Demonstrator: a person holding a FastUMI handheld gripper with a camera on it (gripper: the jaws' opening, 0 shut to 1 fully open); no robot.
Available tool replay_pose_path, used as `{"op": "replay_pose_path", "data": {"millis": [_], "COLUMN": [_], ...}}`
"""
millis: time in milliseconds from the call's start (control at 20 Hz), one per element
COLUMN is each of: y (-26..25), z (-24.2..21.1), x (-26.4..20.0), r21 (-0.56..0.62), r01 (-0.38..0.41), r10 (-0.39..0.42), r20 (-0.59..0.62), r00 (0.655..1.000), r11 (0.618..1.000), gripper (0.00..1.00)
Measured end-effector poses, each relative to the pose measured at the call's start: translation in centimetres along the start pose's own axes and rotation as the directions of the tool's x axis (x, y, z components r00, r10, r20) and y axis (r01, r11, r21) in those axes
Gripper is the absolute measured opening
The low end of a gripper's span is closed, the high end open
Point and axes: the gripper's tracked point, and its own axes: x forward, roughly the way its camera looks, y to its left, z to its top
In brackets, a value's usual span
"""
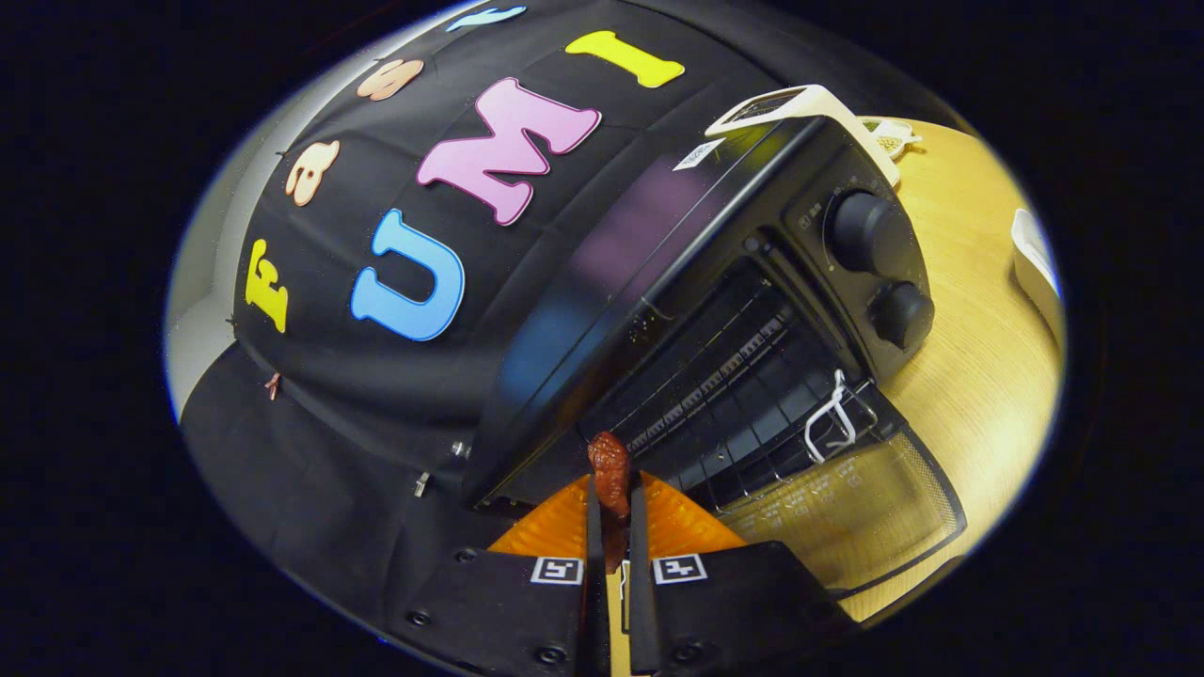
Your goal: Open the toaster oven, put the food inside, and close the toaster oven door.
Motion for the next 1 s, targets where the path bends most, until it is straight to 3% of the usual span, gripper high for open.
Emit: {"op": "replay_pose_path", "data": {"millis": [300, 400, 550, 600, 650, 750, 1000], "y": [-2.6, -4.4, -4.3, -4.0, -3.6, -3.9, -4.8], "z": [2.1, 1.5, 1.0, 0.9, 0.9, 1.4, 1.3], "x": [2.1, 2.1, 1.8, 1.6, 1.3, 0.8, -0.9], "r21": [-0.013, -0.077, -0.101, -0.095, -0.089, -0.092, -0.099], "r01": [0.067, 0.139, 0.140, 0.132, 0.130, 0.164, 0.217], "r10": [-0.066, -0.137, -0.139, -0.130, -0.129, -0.162, -0.217], "r20": [0.056, 0.036, 0.025, 0.020, 0.018, 0.033, 0.013], "r00": [0.996, 0.990, 0.990, 0.991, 0.991, 0.986, 0.976], "r11": [0.998, 0.987, 0.985, 0.987, 0.988, 0.982, 0.971], "gripper": [0.12, 0.21, 0.54, 0.57, 0.69, 0.90, 0.96]}}
